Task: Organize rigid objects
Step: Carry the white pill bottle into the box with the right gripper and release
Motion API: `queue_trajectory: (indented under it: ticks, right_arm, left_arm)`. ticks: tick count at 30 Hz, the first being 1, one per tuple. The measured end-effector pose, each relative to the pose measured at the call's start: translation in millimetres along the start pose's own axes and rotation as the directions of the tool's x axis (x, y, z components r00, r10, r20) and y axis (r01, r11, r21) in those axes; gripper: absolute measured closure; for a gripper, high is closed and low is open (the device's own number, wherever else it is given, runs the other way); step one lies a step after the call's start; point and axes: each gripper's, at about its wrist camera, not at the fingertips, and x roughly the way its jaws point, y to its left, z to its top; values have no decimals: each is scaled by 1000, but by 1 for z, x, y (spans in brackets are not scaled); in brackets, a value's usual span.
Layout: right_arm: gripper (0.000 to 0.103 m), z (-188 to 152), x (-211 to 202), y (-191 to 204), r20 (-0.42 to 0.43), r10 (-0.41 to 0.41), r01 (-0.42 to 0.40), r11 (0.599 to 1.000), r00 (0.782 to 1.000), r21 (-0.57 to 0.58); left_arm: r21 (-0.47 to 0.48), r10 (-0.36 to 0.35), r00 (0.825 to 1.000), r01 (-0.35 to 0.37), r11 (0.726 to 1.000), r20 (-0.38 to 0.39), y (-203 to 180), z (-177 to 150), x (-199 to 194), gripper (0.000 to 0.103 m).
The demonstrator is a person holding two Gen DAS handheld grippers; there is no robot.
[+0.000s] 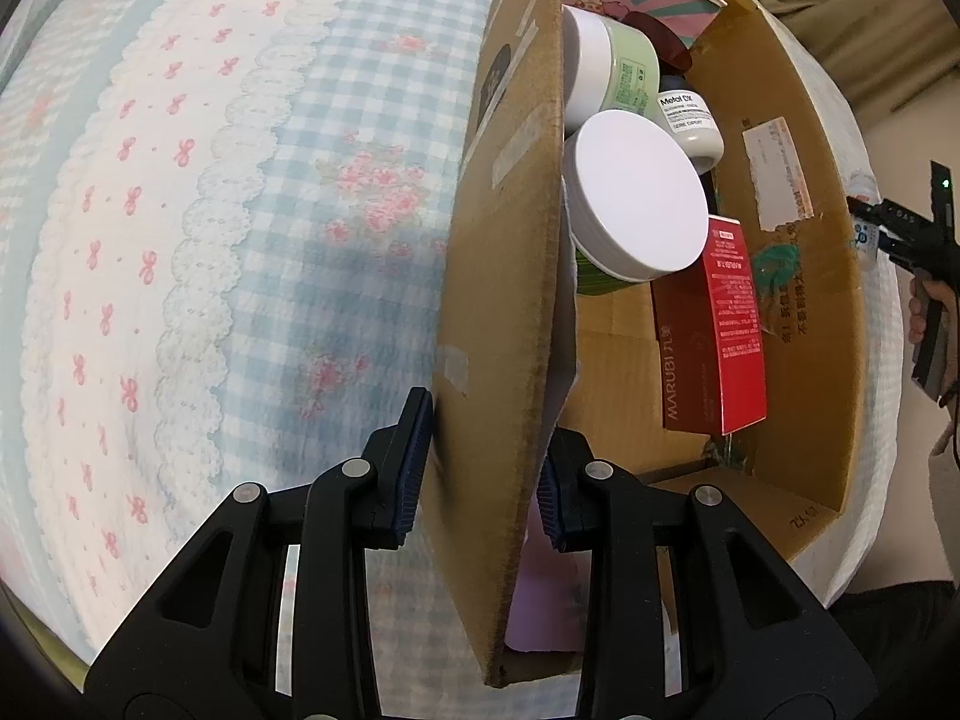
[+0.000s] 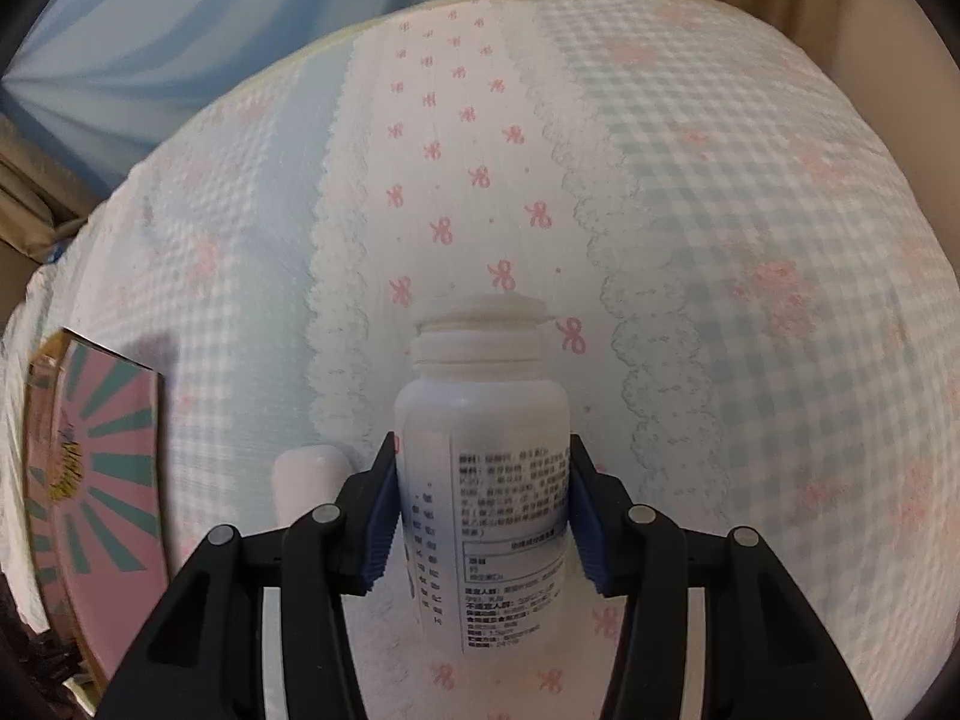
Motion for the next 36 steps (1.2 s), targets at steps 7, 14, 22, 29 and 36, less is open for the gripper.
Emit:
queue_trajectory:
  ticks: [7, 14, 22, 29, 36]
  right_arm:
    - [57, 4, -60, 16, 71, 29, -32, 999, 997, 40]
    - [57, 1, -122, 59, 131, 66, -76, 995, 989, 67]
    - [57, -19, -163, 140, 128, 150, -160, 984, 980, 78]
    - [57, -44, -167, 214, 94, 199, -203, 978, 976, 42]
    - [57, -84, -121, 274, -24, 240, -240, 971, 970, 0]
  left_arm:
    - [32, -22, 1000, 23, 999, -14, 5, 4, -1, 75]
    - [81, -31, 999, 33, 996, -26, 6, 7, -3, 75]
    - [164, -50, 998, 57, 985, -43, 3, 9, -9, 75]
    - [221, -63, 996, 75, 972, -60, -1, 13, -13, 75]
    - [238, -83, 995, 94, 967, -55, -1, 13, -14, 75]
